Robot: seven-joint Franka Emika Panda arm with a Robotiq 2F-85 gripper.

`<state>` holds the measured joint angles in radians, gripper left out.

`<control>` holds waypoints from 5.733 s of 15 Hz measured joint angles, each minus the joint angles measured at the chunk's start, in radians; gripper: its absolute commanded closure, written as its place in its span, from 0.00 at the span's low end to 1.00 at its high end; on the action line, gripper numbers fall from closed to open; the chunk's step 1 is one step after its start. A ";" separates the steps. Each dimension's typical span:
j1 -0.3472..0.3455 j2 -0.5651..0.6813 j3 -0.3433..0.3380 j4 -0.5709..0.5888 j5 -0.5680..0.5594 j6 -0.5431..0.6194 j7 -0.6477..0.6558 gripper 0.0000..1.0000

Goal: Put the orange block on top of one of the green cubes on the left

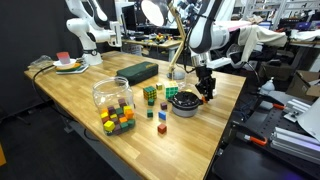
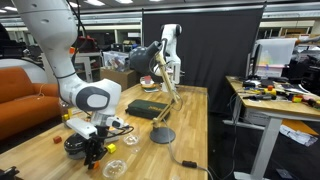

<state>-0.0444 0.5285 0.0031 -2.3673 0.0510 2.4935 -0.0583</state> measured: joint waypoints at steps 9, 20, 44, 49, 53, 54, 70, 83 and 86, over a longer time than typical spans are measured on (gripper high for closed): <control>0.060 -0.290 0.033 -0.144 -0.007 -0.013 0.048 0.93; 0.197 -0.423 0.106 -0.117 -0.009 -0.126 0.286 0.72; 0.321 -0.197 0.139 0.160 -0.164 -0.092 0.348 0.72; 0.322 -0.197 0.139 0.160 -0.164 -0.093 0.348 0.93; 0.322 -0.186 0.135 0.177 -0.195 -0.093 0.341 0.93; 0.322 -0.172 0.135 0.191 -0.199 -0.094 0.329 0.93; 0.313 0.163 0.114 0.535 -0.196 -0.222 0.121 0.93; 0.316 0.274 0.107 0.673 -0.197 -0.300 0.116 0.93; 0.316 0.279 0.107 0.687 -0.197 -0.315 0.116 0.93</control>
<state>0.2718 0.8074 0.1098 -1.6798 -0.1457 2.1787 0.0579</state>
